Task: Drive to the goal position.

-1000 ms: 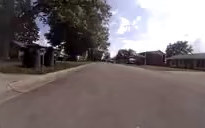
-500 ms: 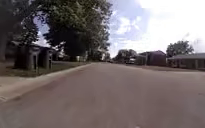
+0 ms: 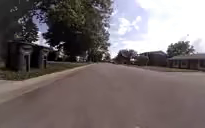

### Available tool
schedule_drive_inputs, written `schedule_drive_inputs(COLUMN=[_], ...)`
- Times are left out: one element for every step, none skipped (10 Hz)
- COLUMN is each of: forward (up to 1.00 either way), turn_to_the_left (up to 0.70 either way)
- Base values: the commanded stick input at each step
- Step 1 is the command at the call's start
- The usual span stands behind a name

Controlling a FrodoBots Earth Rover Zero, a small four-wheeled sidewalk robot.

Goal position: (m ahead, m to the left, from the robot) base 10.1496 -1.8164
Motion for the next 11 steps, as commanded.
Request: schedule_drive_inputs(forward=[1.00,1.00,1.00,1.00,1.00,1.00,1.00,1.00,1.00,1.00,1.00], turn_to_the_left=[0.00,0.00,0.00,0.00,0.00,0.00,0.00,0.00,0.00,0.00,0.00])
